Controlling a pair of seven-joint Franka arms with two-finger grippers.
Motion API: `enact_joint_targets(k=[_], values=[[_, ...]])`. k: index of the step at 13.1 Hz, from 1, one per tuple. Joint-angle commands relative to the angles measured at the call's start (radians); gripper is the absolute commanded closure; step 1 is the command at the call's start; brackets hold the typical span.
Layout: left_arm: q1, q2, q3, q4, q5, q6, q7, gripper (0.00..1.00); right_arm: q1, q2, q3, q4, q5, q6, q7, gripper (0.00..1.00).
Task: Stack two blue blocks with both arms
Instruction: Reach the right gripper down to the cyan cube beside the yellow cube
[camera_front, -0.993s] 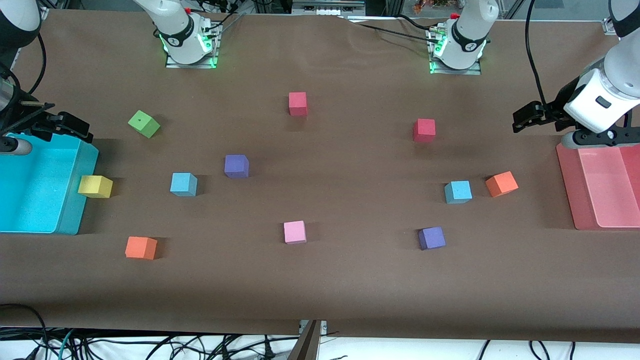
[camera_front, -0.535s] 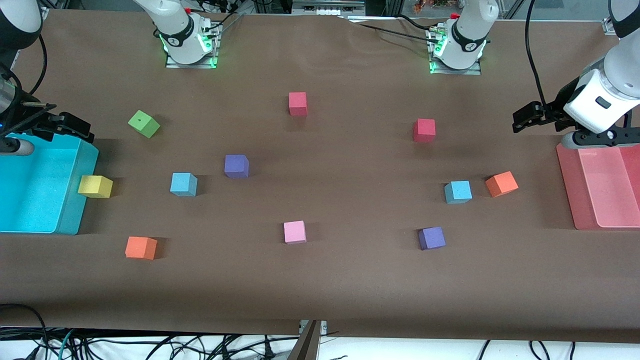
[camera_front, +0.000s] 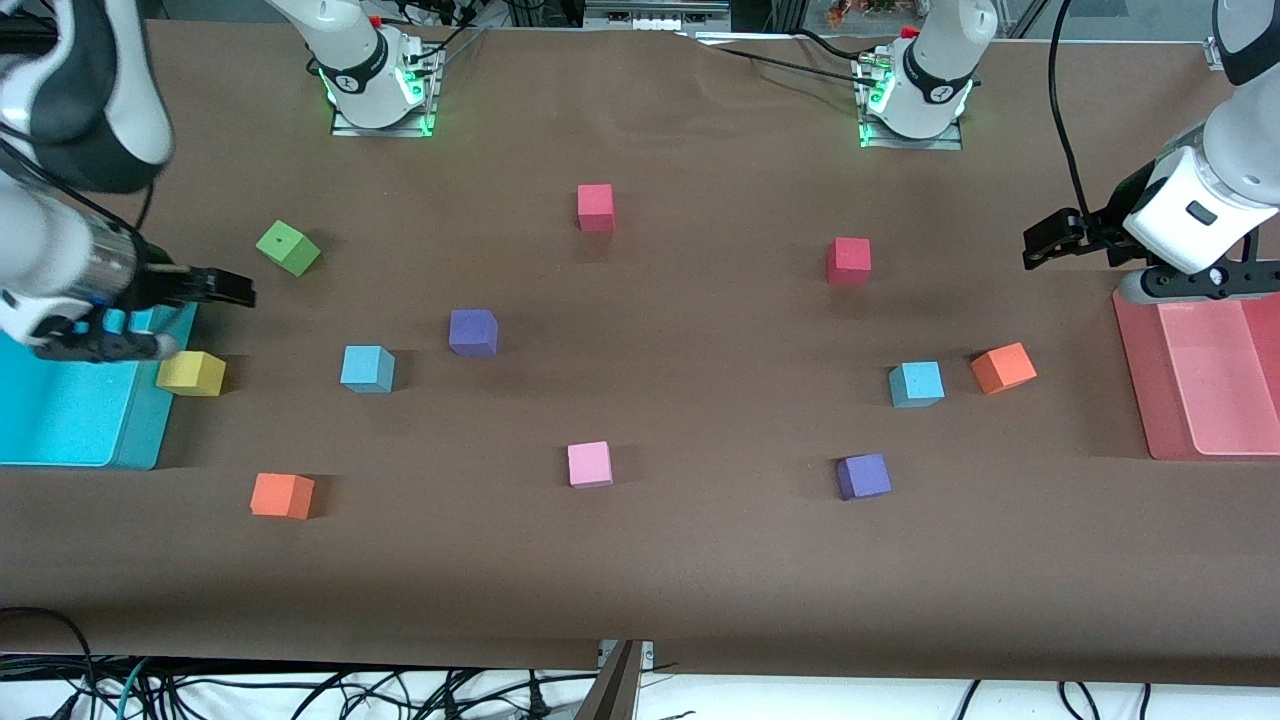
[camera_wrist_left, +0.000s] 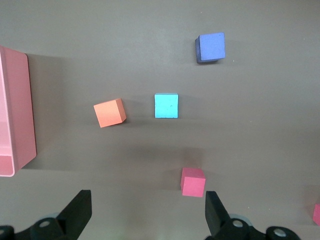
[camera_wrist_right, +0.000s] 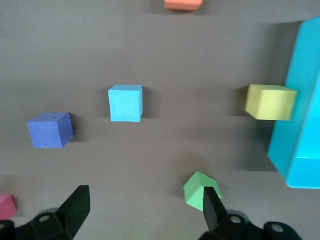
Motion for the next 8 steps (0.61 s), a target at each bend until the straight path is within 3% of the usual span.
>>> enact_joint_targets(k=[1,4,8], values=[[0.009,0.007,-0.007,-0.022,0.017,0.038,0.002,0.00,0.068,0.111,0.002,0.014,-0.004,0.071,0.119,0.00],[0.009,0.015,-0.007,-0.034,0.014,0.076,0.004,0.00,0.101,0.210,0.002,0.008,-0.003,0.172,0.141,0.00],[0.009,0.029,-0.007,-0.073,0.017,0.147,0.004,0.00,0.104,0.243,0.002,-0.091,-0.003,0.329,0.136,0.00]])
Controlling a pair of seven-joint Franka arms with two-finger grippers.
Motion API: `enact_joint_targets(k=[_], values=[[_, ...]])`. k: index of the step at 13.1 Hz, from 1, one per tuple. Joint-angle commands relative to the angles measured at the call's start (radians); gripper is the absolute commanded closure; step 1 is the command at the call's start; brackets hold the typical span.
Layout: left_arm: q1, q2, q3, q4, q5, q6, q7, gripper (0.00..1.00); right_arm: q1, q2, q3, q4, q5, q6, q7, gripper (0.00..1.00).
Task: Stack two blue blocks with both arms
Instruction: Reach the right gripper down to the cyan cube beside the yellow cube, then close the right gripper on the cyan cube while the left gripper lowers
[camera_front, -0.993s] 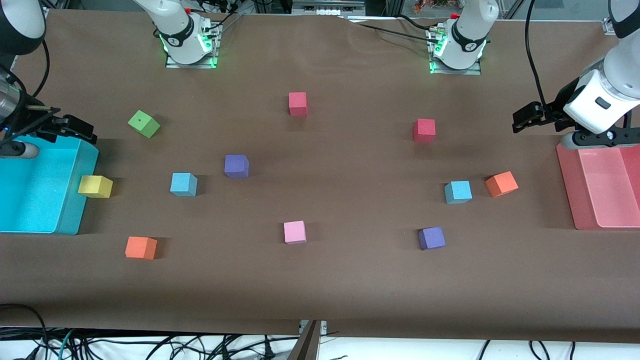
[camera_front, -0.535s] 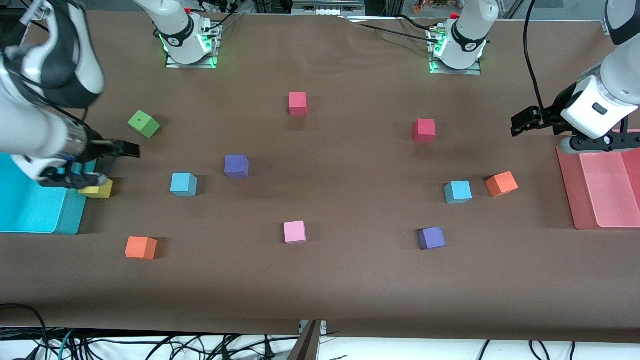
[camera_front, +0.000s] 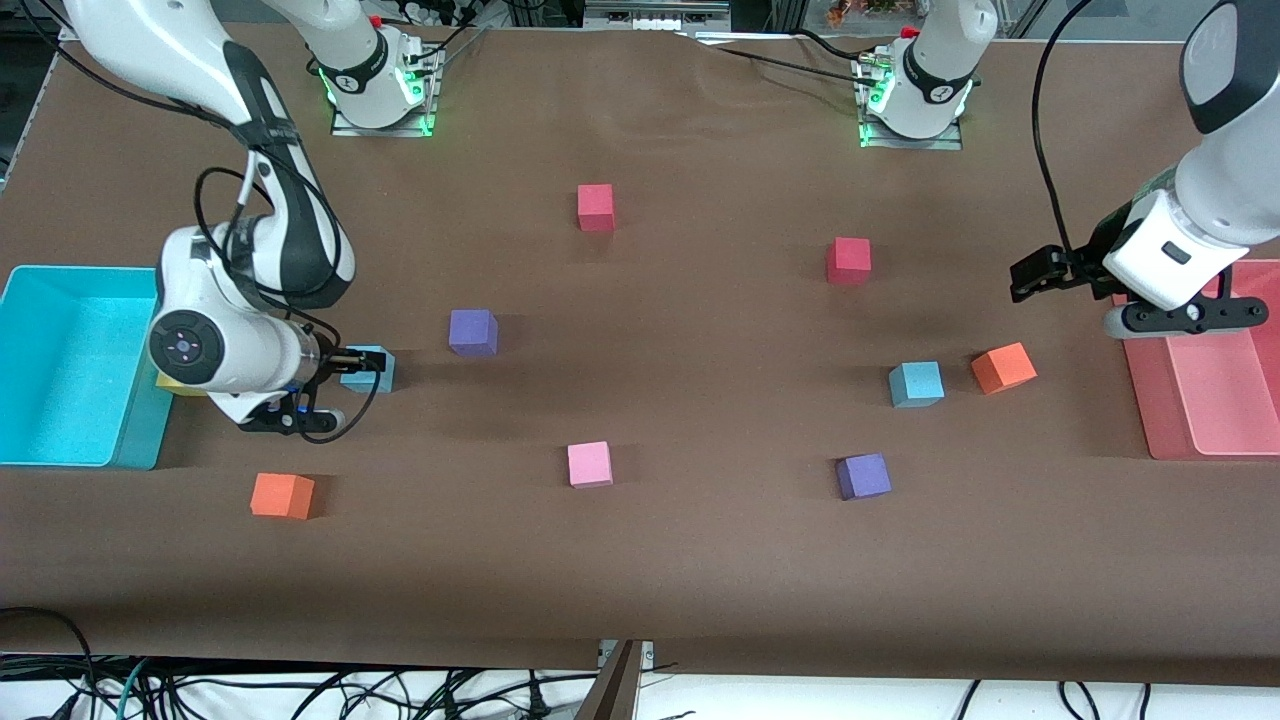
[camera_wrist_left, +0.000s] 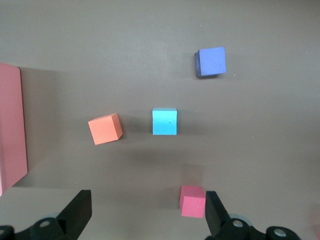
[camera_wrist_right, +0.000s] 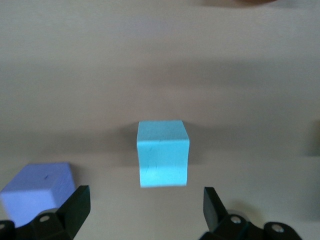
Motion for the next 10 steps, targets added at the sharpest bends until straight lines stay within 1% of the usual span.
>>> enact_joint_targets(k=[1,5,6,8,10], values=[[0.007,-0.005,-0.007,-0.019,0.019,0.024,0.004,0.00,-0.004,-0.023,0.001,-0.080,-0.003,0.077,0.003,0.00],[0.007,-0.005,-0.007,-0.019,0.020,0.022,0.004,0.00,-0.010,-0.022,0.001,-0.175,-0.003,0.189,0.000,0.00],[0.007,0.001,-0.007,-0.019,0.017,0.024,0.004,0.00,-0.011,-0.020,-0.001,-0.177,-0.003,0.191,-0.003,0.00],[0.001,0.022,-0.014,-0.039,0.004,0.074,0.014,0.00,-0.015,-0.010,-0.001,-0.177,-0.003,0.192,-0.009,0.00],[-0.002,0.027,-0.017,-0.045,0.004,0.093,0.014,0.00,-0.017,0.021,-0.001,-0.177,-0.003,0.215,-0.015,0.00]])
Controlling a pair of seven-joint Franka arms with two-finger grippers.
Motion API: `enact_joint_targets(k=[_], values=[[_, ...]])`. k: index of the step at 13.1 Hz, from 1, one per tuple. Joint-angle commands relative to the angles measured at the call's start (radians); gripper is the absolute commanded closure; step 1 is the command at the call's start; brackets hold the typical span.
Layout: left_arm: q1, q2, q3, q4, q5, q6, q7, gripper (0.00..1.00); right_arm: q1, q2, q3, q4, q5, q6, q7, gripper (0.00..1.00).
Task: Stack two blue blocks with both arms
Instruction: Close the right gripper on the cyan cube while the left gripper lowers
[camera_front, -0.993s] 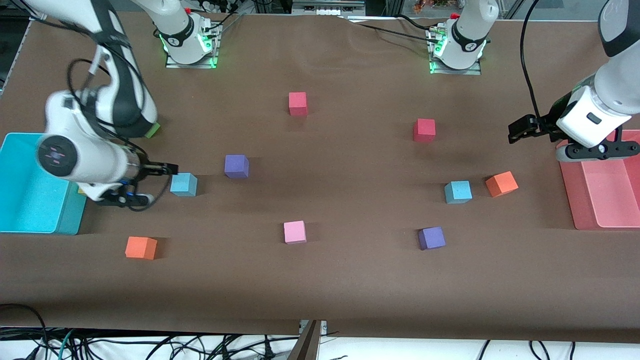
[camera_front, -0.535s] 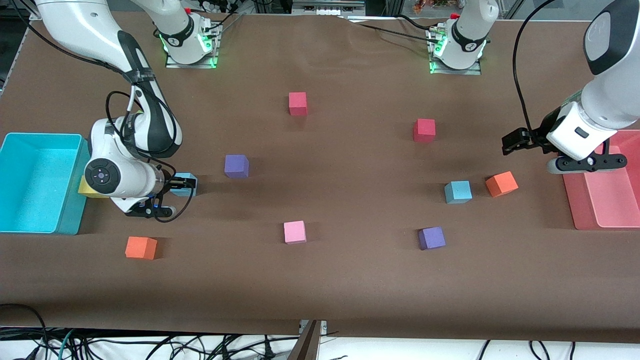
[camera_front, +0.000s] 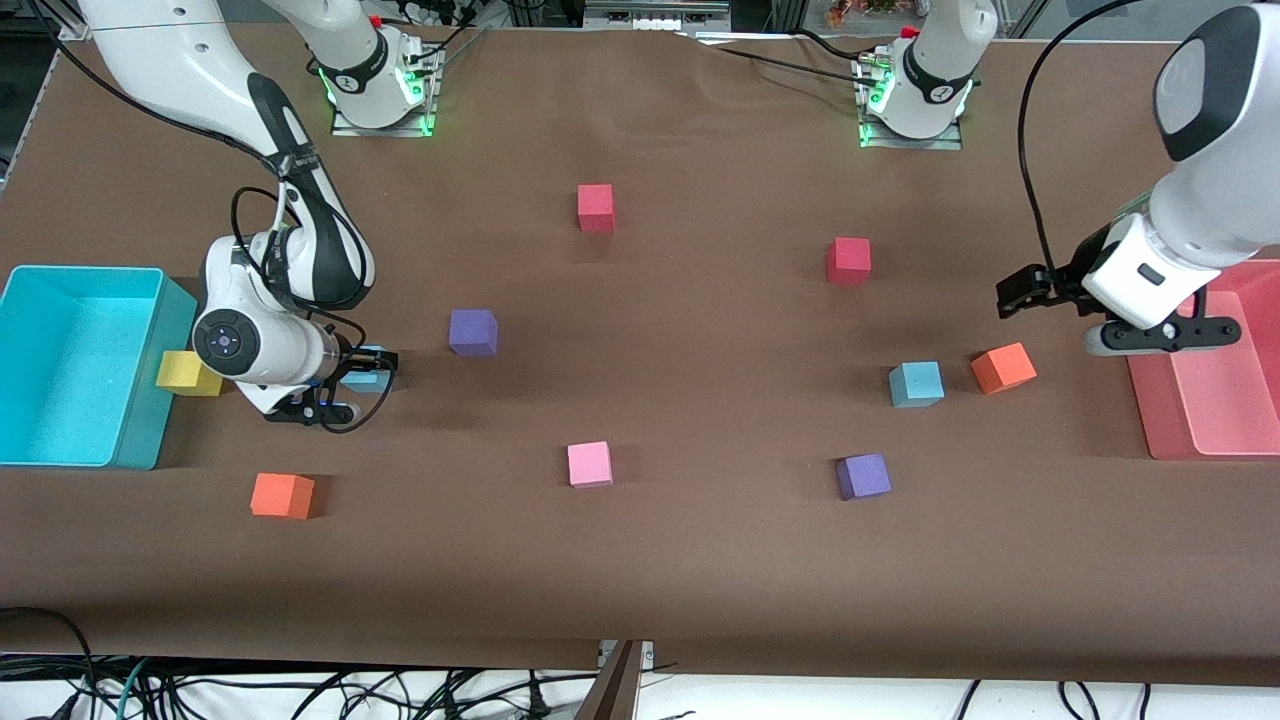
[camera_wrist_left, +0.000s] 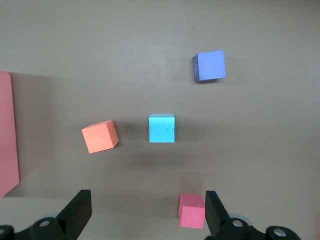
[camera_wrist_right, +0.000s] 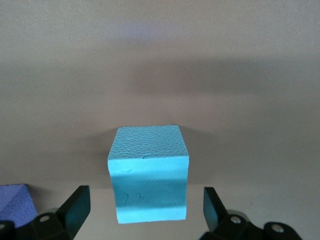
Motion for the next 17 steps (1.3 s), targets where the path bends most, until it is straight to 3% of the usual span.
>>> enact_joint_targets(k=[1,2,4,9,13,16,17], values=[[-0.001,0.002,-0.005,-0.017,0.005,0.026,0.013,0.00,-0.009,0.019,0.004,-0.014,-0.003,0.036,-0.019,0.00],[-0.001,0.002,-0.005,-0.017,0.005,0.026,0.012,0.00,-0.011,0.019,0.004,-0.013,0.002,0.034,-0.019,0.03],[-0.001,0.002,-0.005,-0.020,0.007,0.026,0.013,0.00,-0.017,0.017,0.004,-0.005,0.005,0.007,-0.045,1.00],[0.007,-0.008,0.004,-0.016,0.019,0.023,-0.016,0.00,-0.018,0.017,0.004,0.022,0.005,-0.016,-0.045,1.00],[0.007,-0.021,0.004,-0.002,0.019,0.017,-0.033,0.00,0.035,0.034,0.009,0.251,0.015,-0.238,-0.019,1.00],[0.008,-0.022,0.006,-0.003,0.019,0.013,-0.036,0.00,0.142,0.066,0.009,0.392,0.023,-0.333,0.038,1.00],[0.007,-0.019,0.006,-0.005,0.019,0.017,-0.031,0.00,0.198,0.085,0.009,0.435,0.069,-0.372,0.116,1.00]])
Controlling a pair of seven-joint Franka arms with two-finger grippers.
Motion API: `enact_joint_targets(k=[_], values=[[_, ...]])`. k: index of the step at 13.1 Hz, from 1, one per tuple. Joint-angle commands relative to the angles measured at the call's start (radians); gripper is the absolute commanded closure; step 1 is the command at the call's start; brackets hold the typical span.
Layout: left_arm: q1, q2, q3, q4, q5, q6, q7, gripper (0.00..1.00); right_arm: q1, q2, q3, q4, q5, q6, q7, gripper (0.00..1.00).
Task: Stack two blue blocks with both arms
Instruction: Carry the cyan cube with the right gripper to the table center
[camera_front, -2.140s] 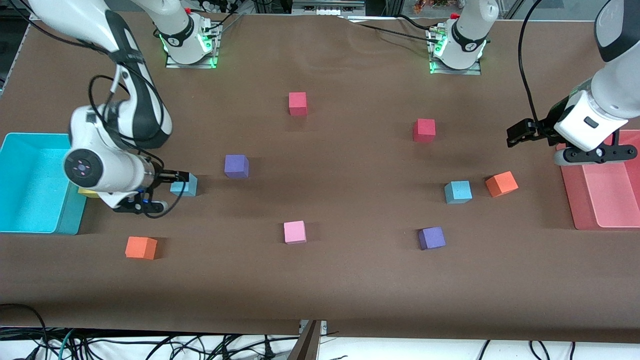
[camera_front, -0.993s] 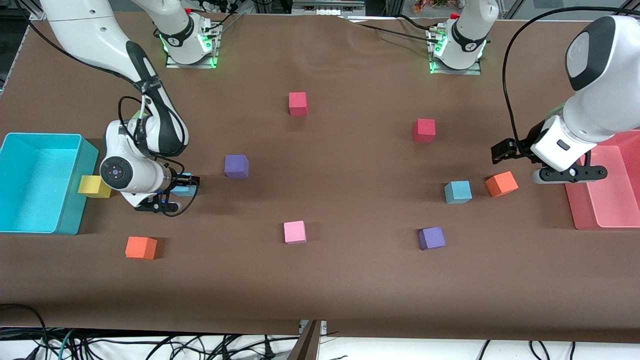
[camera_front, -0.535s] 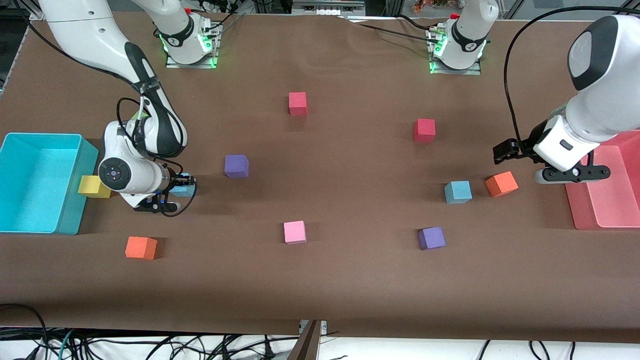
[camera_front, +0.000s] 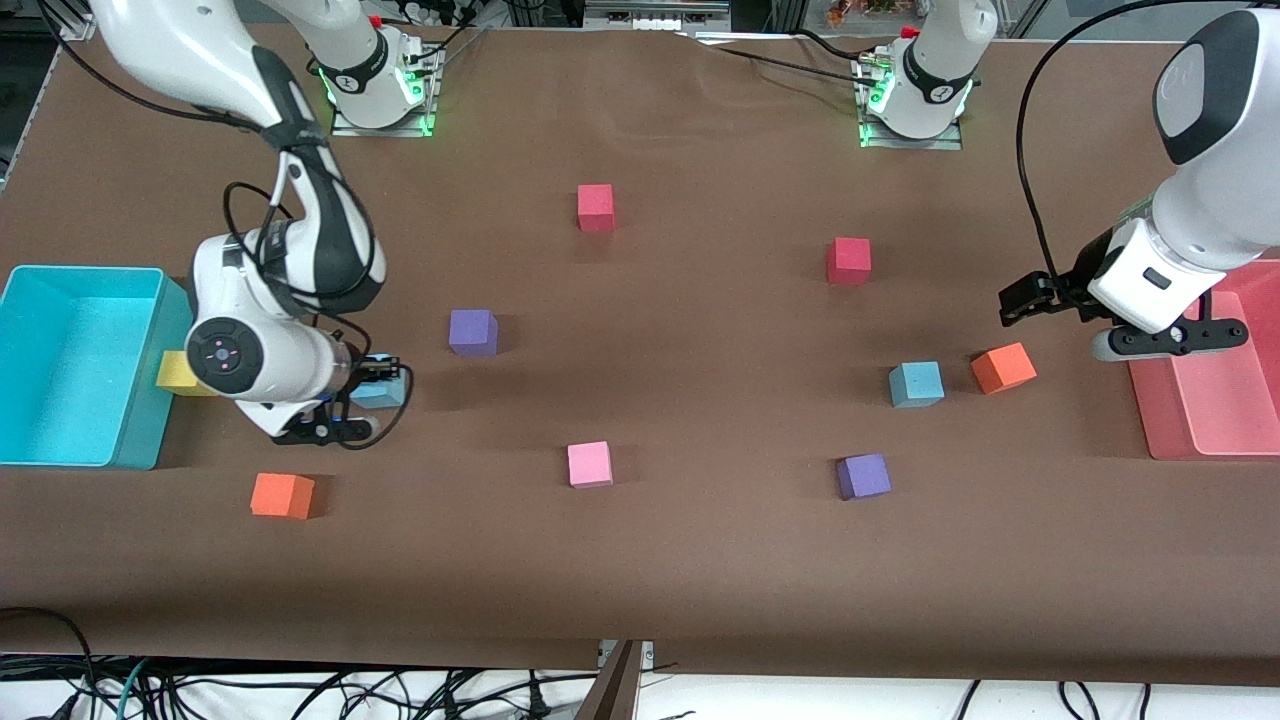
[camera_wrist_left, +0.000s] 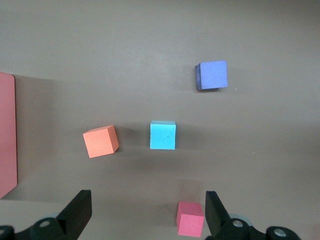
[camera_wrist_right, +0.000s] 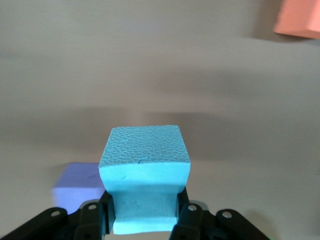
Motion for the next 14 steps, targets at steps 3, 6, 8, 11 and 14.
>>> enact_joint_targets(k=[3,6,8,11,14], values=[[0.001,-0.010,-0.005,0.000,0.019,-0.005,-0.014,0.00,0.248,0.144,-0.007,0.222,0.086,-0.089,0.338,1.00],[0.001,-0.012,-0.003,0.016,0.019,-0.019,-0.014,0.00,0.362,0.251,0.002,0.325,0.114,-0.072,0.486,1.00],[0.001,-0.012,-0.003,0.030,0.019,-0.039,-0.016,0.00,0.399,0.302,0.023,0.381,0.120,-0.049,0.546,1.00],[0.001,-0.010,-0.003,0.030,0.021,-0.036,-0.013,0.00,0.407,0.348,0.080,0.392,0.155,0.043,0.571,1.00],[0.001,-0.006,-0.003,0.028,0.016,-0.033,-0.011,0.00,0.424,0.370,0.080,0.392,0.163,0.078,0.569,1.00]])
